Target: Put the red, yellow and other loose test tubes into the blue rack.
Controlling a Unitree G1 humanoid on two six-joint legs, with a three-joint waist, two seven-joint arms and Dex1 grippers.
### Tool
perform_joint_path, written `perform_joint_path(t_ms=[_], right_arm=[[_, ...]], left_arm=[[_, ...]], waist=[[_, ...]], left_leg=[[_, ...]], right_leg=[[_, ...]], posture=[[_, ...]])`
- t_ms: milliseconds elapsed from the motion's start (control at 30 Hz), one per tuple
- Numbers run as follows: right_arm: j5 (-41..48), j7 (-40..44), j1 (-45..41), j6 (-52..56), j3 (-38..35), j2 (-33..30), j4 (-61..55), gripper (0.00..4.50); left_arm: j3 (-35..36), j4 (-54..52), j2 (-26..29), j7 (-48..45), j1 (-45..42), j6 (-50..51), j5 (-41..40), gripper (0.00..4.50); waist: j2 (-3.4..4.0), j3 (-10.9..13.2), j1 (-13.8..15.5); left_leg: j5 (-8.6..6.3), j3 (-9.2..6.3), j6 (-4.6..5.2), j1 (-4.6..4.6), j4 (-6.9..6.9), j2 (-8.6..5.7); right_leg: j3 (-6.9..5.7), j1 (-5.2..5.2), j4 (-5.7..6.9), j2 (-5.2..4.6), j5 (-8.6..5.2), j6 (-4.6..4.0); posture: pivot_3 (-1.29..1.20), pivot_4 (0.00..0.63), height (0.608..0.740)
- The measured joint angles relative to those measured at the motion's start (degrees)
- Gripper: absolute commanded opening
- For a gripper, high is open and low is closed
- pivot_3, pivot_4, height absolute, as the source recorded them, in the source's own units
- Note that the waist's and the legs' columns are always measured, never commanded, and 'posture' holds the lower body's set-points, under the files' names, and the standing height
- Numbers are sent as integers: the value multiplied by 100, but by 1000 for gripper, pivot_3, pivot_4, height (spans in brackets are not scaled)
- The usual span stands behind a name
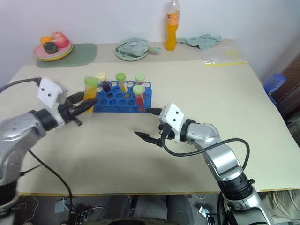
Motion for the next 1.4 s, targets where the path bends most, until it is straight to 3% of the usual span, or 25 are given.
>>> perform_joint_path(t_ms=[33,167,367,1400], right_arm=[[-23,-56,45,-34,7,61,38,4500],[-103,-183,166,-86,7,87,86,4500],[-121,-312,234,-97,8,112,86,4500],[-120,-498,317,-68,-6,115,76,4500]], left_arm=[[-139,124,-428,268,-25,-454,217,1440],[-1085,716,-721,461,123,-1966,1357,1440],[-1600,2075,-1270,663,175,-3383,2105,1440],[-1478,4517,-1970,737,-593,-5166,2334,1440]], waist=[[-14,-5,-19],[-21,-10,-76],[-21,-10,-59],[-22,-10,-52]], left_leg=[[-1,5,2,-1,5,-1],[-2,21,3,2,-5,0],[-3,19,6,2,-1,0],[-3,17,7,3,3,-2]], right_leg=[[5,0,-3,-1,2,3],[21,-11,-2,1,2,4],[20,-9,-2,2,2,4],[16,-6,-1,4,2,5]], posture=[[0,150,740],[0,150,740],[0,150,740],[0,150,740]])
